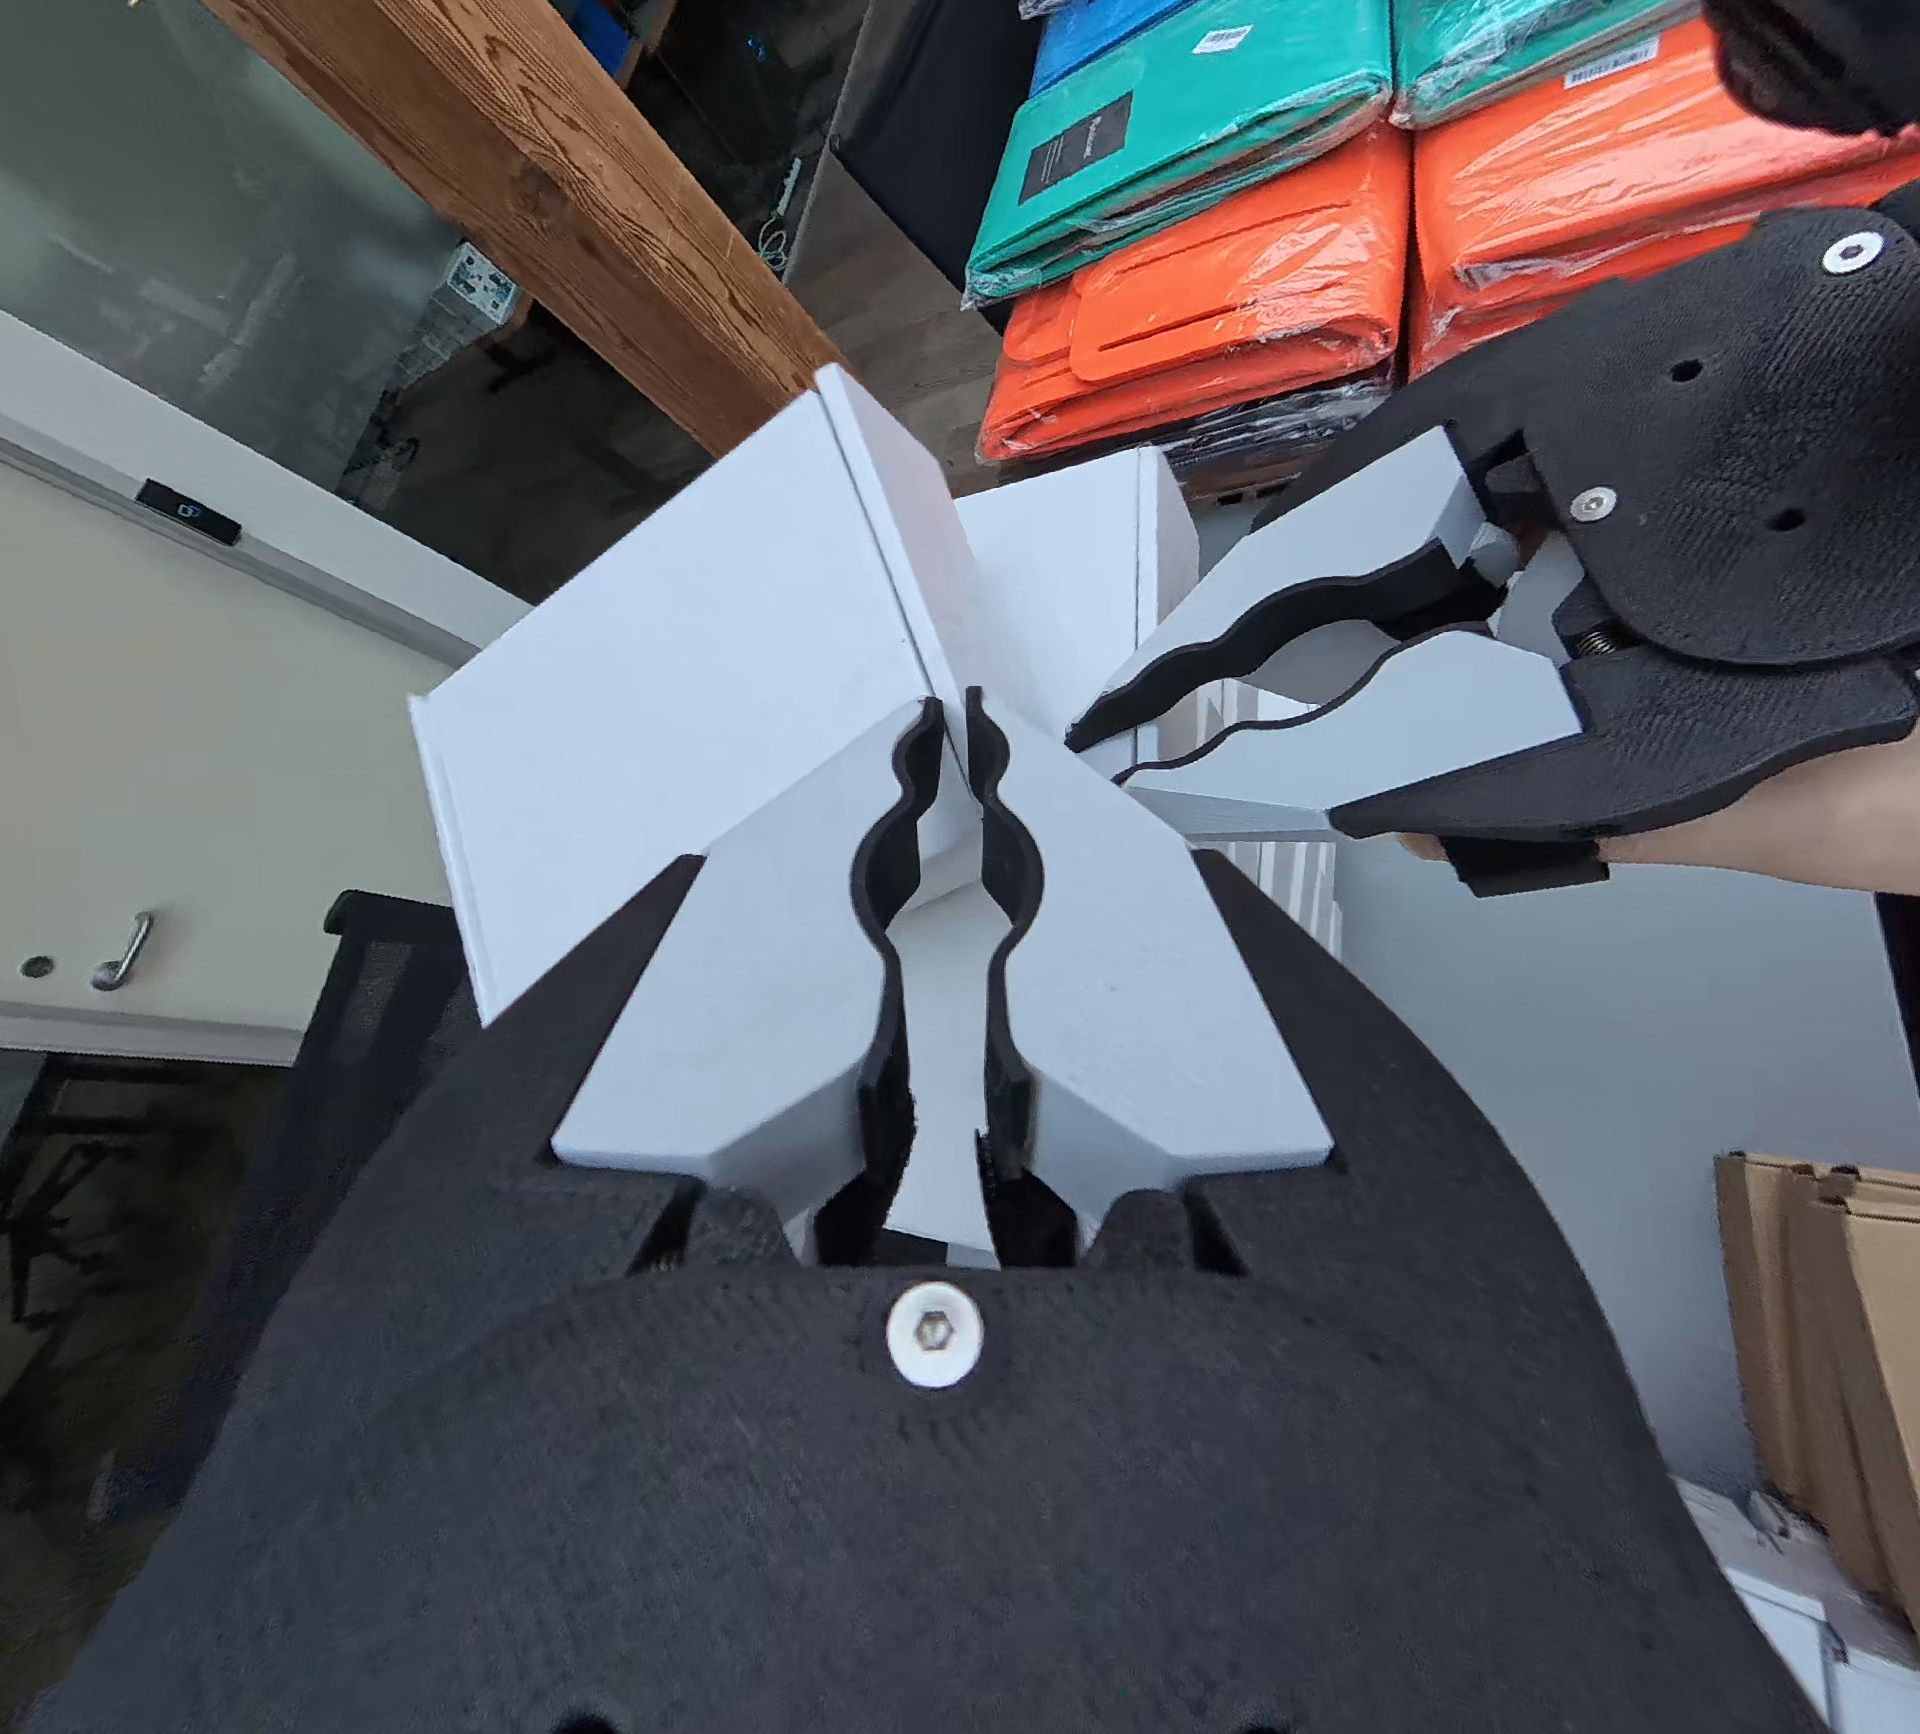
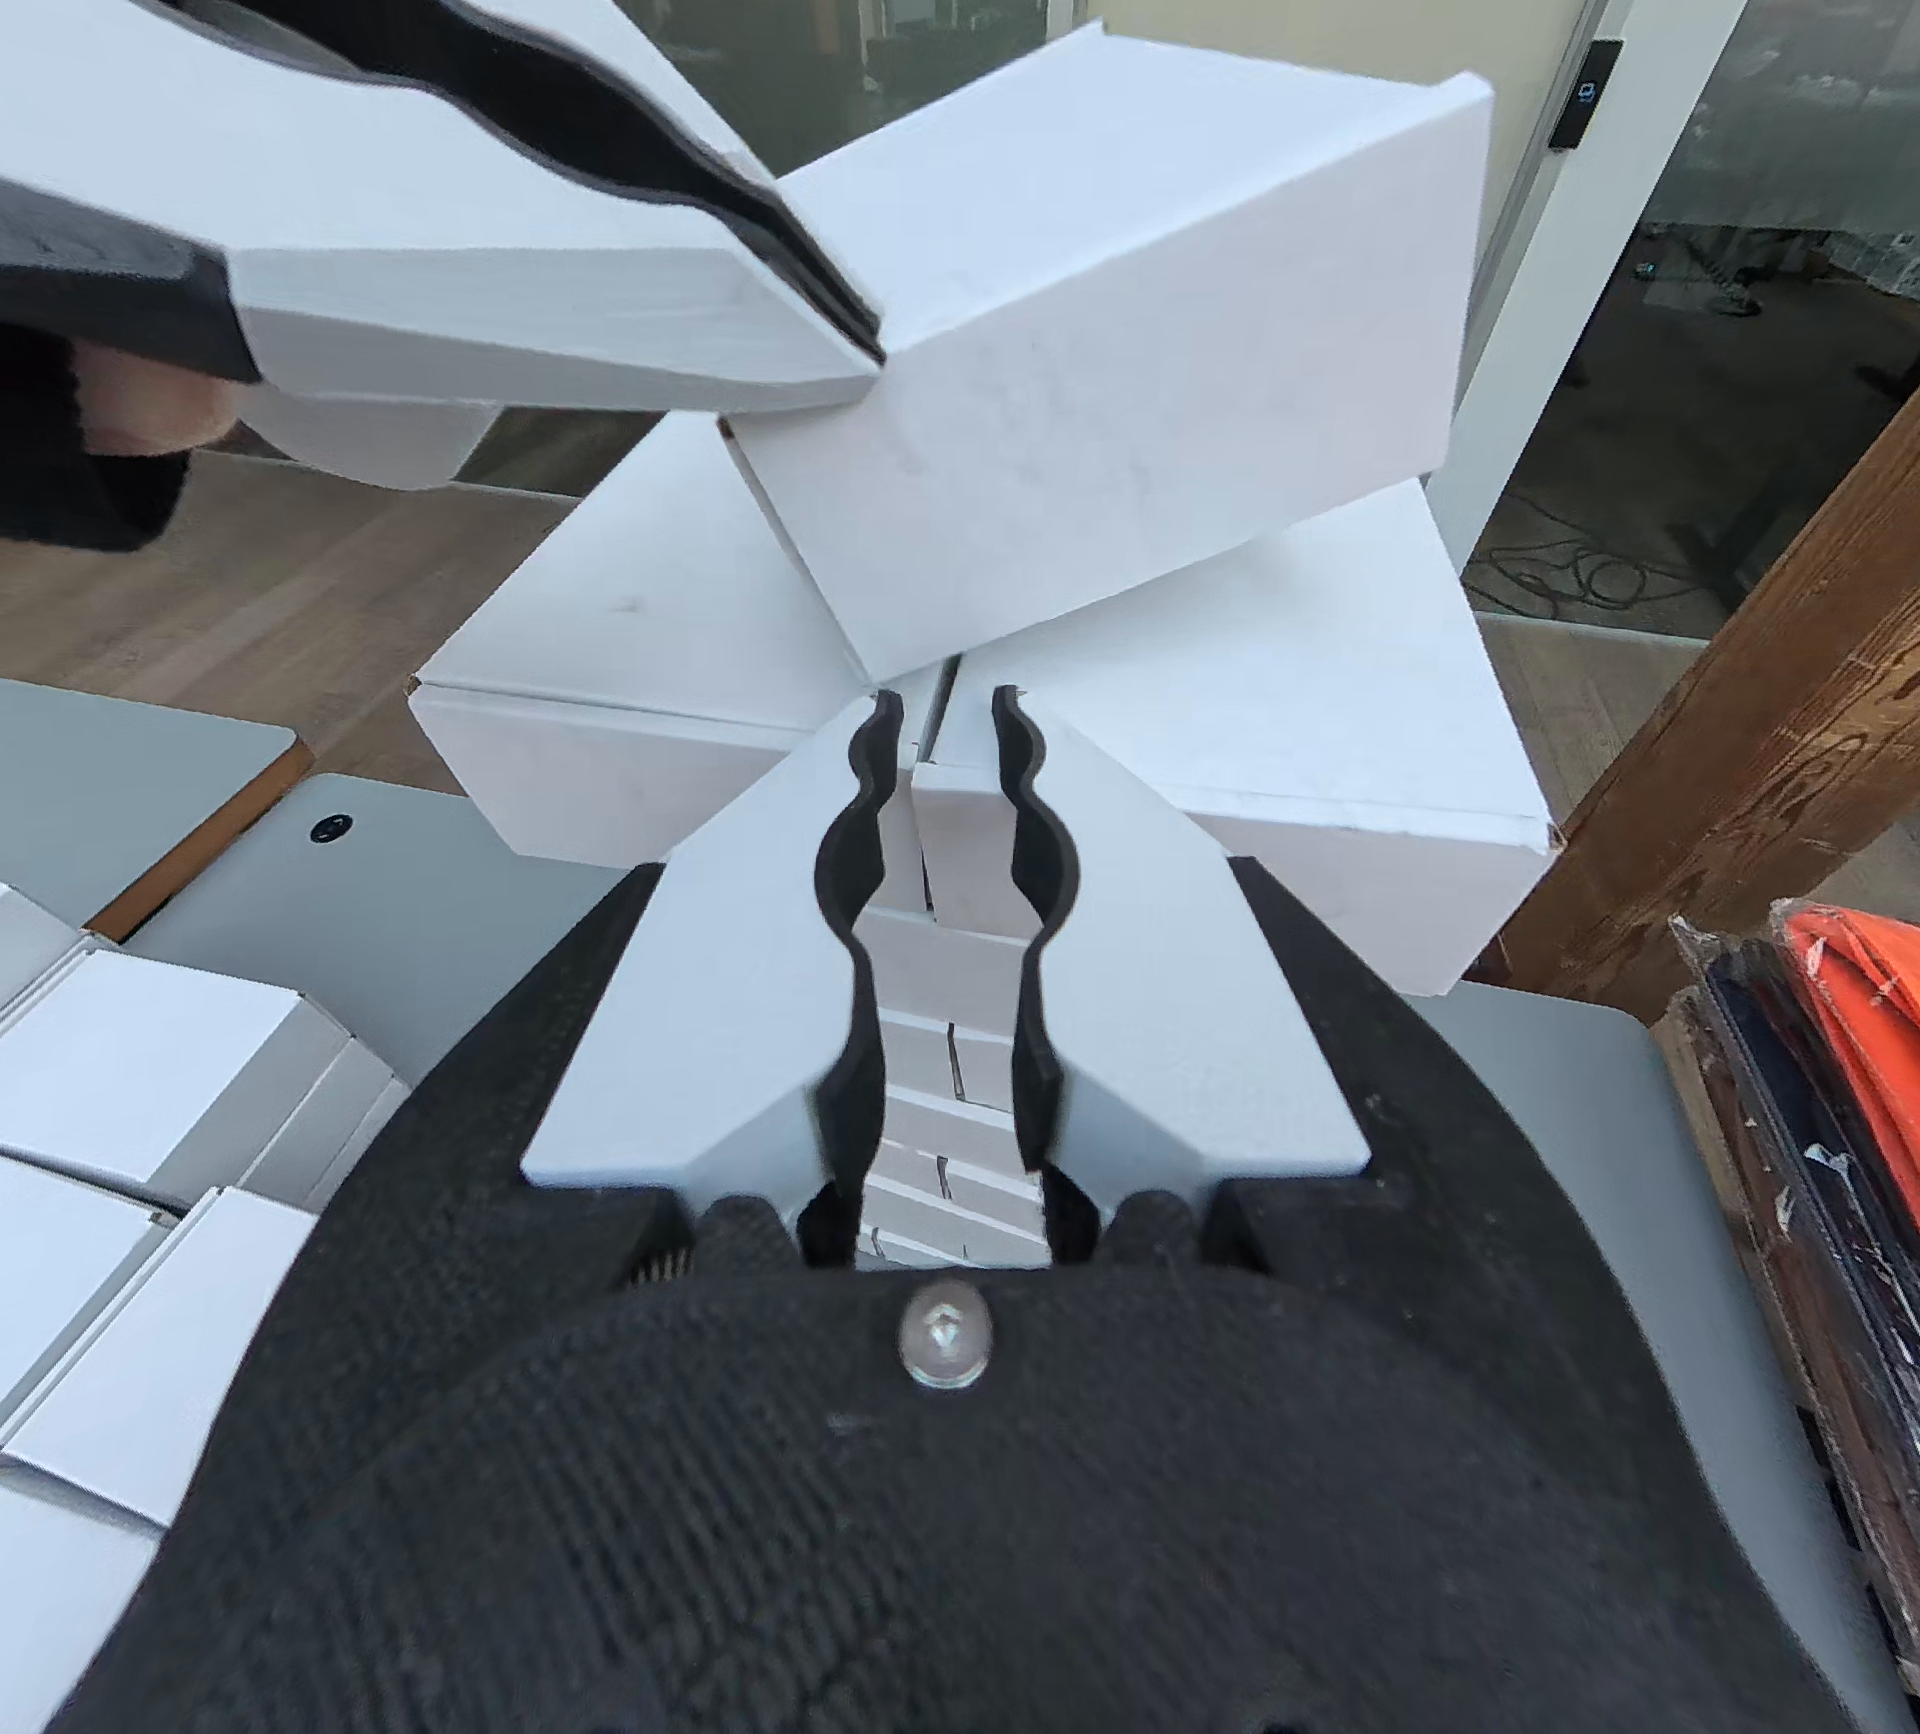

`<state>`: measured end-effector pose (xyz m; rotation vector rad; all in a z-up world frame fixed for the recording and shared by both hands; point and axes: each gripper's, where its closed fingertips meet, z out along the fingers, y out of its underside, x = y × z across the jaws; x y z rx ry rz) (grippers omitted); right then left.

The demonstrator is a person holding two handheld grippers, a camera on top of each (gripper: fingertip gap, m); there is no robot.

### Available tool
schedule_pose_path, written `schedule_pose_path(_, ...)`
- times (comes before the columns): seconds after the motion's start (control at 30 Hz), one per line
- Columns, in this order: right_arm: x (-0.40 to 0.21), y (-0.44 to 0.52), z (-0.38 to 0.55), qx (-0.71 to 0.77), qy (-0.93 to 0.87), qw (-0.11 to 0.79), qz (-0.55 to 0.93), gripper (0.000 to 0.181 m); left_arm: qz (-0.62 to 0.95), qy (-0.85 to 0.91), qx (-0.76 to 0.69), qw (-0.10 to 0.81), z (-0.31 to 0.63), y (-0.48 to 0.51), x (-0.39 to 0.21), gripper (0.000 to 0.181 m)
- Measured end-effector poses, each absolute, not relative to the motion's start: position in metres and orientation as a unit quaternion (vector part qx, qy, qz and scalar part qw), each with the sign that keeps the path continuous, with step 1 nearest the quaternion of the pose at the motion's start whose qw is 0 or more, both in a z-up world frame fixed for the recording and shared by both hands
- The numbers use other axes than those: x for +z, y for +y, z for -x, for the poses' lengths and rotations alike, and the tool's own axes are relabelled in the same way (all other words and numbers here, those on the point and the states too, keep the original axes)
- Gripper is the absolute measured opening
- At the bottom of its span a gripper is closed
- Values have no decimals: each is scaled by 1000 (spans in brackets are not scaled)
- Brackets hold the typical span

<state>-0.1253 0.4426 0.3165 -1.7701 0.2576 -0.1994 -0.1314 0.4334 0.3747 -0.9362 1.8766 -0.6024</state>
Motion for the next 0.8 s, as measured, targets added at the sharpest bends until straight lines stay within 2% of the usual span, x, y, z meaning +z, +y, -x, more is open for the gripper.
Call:
schedule_pose_path(0.17, 316, 441, 122, -82, 114, 621, 771, 19, 393, 752, -233, 475, 133, 452, 383, 0)
schedule_pose_path(0.27, 316, 441, 124, -85, 110, 621, 771, 19, 389, 723, -341, 458, 133, 441, 410, 0)
schedule_pose_path(0.37, 316, 441, 125, -87, 108, 624, 769, 19, 428, 651, -403, 480, 118, 475, 449, 0)
schedule_pose_path(0.4, 316, 441, 125, -85, 110, 625, 768, 19, 450, 635, -396, 488, 108, 495, 454, 6)
schedule_pose_path(0.47, 316, 440, 124, -81, 111, 625, 768, 19, 498, 628, -360, 478, 86, 532, 445, 31)
schedule_pose_path(0.53, 316, 440, 125, -84, 107, 622, 771, 19, 544, 634, -324, 444, 66, 560, 425, 43)
schedule_pose_path(0.6, 316, 440, 126, -87, 103, 621, 772, 19, 584, 646, -302, 388, 54, 575, 400, 37)
schedule_pose_path(0.67, 316, 440, 127, -82, 104, 622, 771, 19, 609, 660, -305, 316, 48, 575, 376, 39)
schedule_pose_path(0.7, 316, 439, 126, -87, 108, 623, 770, 19, 614, 660, -326, 285, 46, 570, 372, 31)
schedule_pose_path(0.8, 316, 439, 126, -85, 102, 627, 768, 19, 604, 656, -384, 239, 45, 559, 376, 24)
